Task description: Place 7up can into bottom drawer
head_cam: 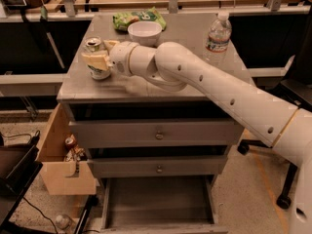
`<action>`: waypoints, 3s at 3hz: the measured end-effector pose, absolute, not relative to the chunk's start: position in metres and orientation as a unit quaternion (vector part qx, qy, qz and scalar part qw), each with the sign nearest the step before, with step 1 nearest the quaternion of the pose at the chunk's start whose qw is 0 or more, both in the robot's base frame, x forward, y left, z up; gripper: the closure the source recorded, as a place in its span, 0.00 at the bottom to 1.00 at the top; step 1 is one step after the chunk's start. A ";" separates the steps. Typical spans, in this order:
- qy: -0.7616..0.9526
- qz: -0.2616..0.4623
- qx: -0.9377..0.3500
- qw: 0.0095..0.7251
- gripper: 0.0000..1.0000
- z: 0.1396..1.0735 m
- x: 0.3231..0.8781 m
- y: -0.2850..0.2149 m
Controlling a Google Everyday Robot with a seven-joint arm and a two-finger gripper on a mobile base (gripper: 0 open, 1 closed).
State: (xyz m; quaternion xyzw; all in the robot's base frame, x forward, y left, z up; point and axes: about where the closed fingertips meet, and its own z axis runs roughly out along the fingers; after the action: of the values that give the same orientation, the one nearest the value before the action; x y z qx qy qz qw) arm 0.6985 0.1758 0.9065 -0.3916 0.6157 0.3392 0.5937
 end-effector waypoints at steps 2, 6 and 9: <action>0.611 0.334 -0.410 0.590 1.00 0.931 0.679 0.178; 0.642 0.393 -0.460 0.471 1.00 0.868 0.464 0.064; 0.700 0.375 -0.400 0.458 1.00 0.754 0.467 -0.017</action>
Offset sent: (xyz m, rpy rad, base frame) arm -0.0611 -0.0044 0.0795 -0.0945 -0.0587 0.0573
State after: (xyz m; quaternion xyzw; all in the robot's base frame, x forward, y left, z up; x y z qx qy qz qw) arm 0.4669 -0.0170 0.7539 -0.4001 0.6996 0.3746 0.4584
